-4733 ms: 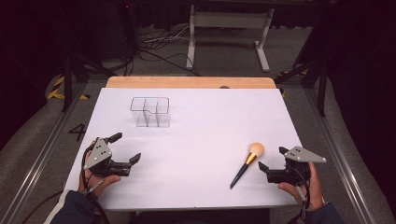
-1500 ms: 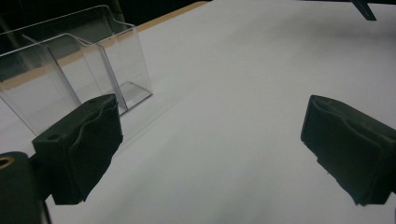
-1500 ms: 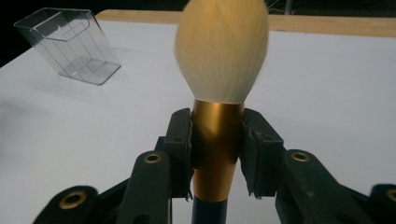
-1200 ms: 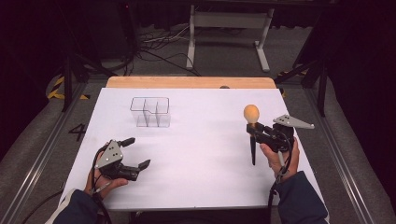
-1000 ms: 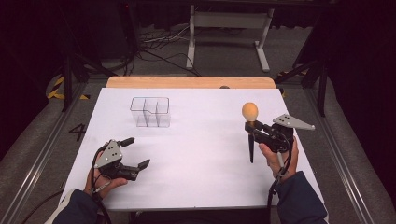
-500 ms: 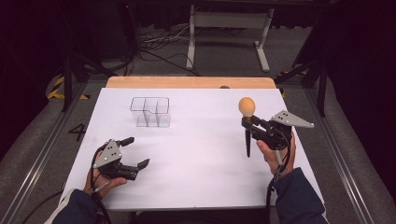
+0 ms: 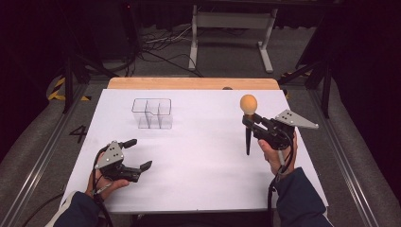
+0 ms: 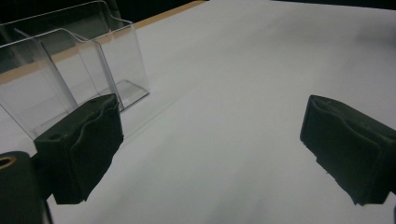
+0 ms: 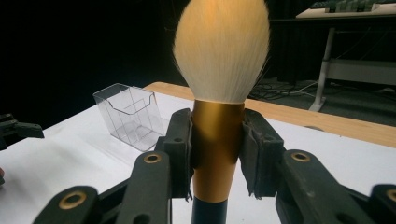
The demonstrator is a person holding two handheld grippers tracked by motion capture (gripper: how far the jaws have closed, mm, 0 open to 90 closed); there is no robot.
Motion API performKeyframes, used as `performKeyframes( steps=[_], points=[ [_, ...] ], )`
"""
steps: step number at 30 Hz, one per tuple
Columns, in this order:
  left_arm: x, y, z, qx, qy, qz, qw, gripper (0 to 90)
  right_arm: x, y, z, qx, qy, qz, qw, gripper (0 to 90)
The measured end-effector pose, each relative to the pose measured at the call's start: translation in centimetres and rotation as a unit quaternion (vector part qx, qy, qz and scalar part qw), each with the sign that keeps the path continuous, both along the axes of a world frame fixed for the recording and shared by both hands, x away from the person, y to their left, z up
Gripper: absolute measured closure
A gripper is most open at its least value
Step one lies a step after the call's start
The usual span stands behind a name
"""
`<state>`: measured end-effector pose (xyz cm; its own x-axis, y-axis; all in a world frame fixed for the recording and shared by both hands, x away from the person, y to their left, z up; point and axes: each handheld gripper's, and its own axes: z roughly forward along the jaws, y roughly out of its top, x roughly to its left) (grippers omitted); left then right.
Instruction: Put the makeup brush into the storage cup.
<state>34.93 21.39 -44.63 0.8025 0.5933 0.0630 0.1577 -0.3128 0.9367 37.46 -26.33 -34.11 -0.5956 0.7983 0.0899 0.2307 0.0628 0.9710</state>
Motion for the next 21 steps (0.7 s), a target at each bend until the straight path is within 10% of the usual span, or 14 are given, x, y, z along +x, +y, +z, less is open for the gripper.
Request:
performKeyframes(
  steps=[21],
  points=[
    [0.9,-0.7,1.2,-0.031,0.011,-0.006,0.9994,7.3,0.1,2.7,0.9,0.008,-0.032,0.039,0.9987,66.9]
  ],
)
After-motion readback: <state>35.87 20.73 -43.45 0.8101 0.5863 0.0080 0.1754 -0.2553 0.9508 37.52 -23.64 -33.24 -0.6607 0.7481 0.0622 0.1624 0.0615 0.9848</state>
